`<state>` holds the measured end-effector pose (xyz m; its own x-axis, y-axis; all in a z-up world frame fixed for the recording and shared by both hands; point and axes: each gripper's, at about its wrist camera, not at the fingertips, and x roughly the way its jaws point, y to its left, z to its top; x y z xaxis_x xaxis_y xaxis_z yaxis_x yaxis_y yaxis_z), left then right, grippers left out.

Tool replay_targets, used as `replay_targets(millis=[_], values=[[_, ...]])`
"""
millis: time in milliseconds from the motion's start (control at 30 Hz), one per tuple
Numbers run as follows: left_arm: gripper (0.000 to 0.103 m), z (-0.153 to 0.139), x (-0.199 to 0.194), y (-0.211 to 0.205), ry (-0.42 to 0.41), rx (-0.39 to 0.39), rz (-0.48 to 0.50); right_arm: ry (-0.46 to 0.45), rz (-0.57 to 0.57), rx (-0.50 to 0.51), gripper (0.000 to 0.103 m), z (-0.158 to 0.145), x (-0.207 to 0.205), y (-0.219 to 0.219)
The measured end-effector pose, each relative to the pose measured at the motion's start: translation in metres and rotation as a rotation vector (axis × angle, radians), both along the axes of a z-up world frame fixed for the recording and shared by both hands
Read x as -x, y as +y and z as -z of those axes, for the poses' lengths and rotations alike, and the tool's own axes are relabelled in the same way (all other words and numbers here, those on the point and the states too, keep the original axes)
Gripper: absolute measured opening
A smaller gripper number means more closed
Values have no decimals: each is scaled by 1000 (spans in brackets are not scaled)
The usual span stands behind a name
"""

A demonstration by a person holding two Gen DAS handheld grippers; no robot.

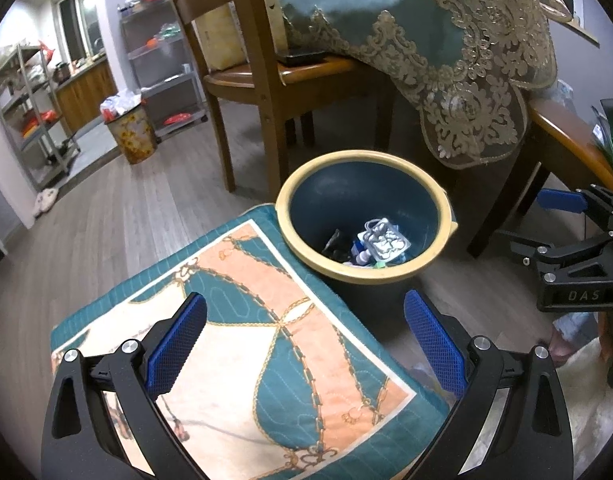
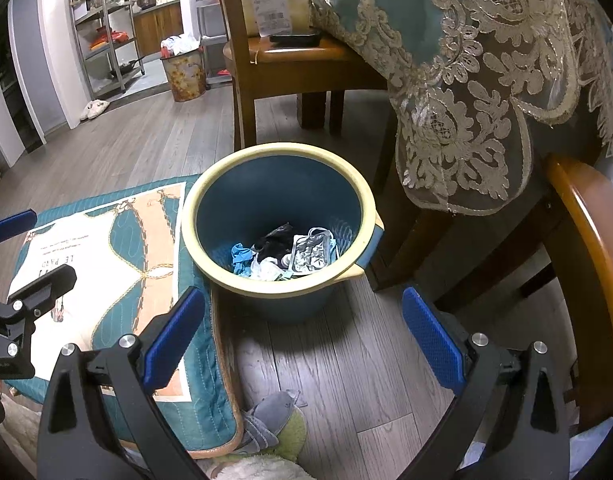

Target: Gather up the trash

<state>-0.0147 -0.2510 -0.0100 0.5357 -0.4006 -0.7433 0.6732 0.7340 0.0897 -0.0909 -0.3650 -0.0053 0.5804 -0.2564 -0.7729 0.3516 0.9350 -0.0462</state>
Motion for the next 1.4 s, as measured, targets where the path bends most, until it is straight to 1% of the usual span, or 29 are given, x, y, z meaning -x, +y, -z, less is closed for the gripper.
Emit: replay_targets(millis=[967, 1133, 1233, 1400], values=[[98, 4, 1, -6, 16, -8, 9, 6, 28, -18, 97, 4, 2, -6], [98, 4, 2, -6, 9, -8, 10, 7, 29, -19, 97, 4, 2, -6], [98, 4, 0, -5, 22, 1, 13, 7, 30, -20, 97, 4, 2, -7], [98, 6, 0, -7, 37, -15, 21, 7, 29, -20, 97, 4, 2, -7]])
